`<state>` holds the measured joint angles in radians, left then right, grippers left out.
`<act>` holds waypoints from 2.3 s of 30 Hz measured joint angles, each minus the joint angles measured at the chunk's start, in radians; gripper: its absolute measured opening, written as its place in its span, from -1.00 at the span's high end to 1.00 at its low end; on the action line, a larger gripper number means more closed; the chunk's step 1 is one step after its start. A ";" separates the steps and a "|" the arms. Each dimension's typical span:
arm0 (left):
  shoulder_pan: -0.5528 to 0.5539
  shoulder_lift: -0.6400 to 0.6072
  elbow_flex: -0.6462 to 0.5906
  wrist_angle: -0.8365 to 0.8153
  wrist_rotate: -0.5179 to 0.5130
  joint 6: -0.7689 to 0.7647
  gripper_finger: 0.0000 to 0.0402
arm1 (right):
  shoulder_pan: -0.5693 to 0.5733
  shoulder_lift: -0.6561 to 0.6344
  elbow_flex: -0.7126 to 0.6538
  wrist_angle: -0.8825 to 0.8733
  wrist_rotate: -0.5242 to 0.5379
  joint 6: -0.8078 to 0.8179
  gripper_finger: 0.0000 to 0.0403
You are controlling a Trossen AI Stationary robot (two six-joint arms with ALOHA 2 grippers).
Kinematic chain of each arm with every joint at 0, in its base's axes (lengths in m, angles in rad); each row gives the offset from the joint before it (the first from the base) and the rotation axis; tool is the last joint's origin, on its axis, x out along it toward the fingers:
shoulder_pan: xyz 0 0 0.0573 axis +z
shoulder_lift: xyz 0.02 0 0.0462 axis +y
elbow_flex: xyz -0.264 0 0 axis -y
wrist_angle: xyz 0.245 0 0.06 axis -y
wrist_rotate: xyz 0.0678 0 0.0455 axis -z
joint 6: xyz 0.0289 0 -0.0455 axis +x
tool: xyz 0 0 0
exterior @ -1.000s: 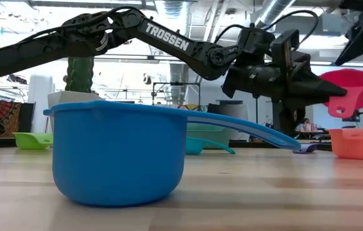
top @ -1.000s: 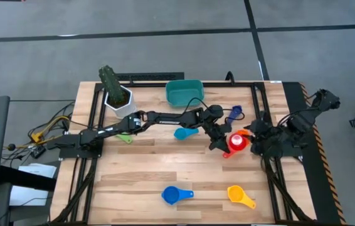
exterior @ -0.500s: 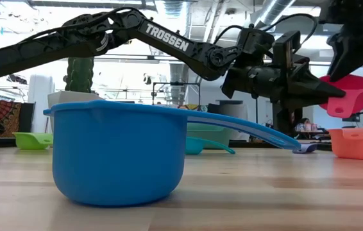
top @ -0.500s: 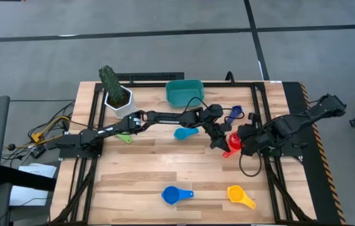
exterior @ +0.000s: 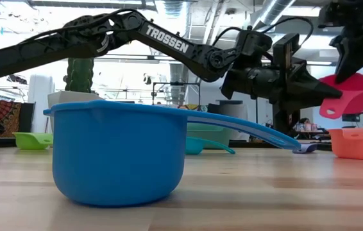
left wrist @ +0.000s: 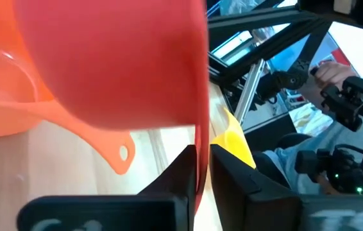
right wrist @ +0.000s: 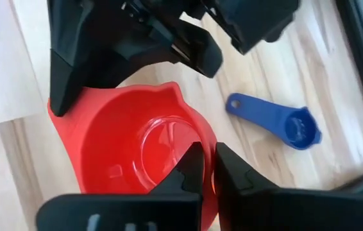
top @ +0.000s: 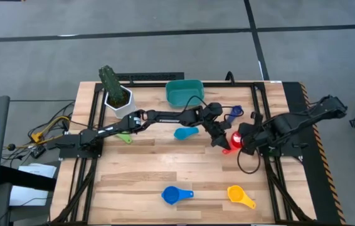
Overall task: Nest measuring cups in basket
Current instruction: Stack the red measuring cup into the orange measuring cup
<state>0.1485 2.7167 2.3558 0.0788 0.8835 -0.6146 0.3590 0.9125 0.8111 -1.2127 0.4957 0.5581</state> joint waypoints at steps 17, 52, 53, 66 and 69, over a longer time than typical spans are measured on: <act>0.000 0.000 0.000 0.047 -0.086 -0.010 0.99 | -0.022 -0.037 0.014 -0.055 -0.045 0.091 0.81; -0.020 0.002 -0.005 0.008 -0.254 -0.155 0.99 | -0.021 -0.037 0.014 -0.084 -0.004 0.361 -0.04; -0.023 0.002 -0.005 0.009 -0.253 -0.154 0.99 | -0.021 -0.037 0.014 -0.085 -0.004 0.361 -0.05; -0.025 0.002 -0.005 0.009 -0.298 -0.150 0.78 | -0.021 -0.037 0.014 -0.080 -0.001 0.361 -0.04; -0.025 0.002 -0.005 0.010 -0.299 -0.151 0.65 | -0.021 -0.037 0.014 -0.081 0.000 0.361 -0.05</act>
<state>0.1234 2.7182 2.3505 0.0885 0.5846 -0.7654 0.3378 0.8757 0.8246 -1.2934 0.4953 0.9188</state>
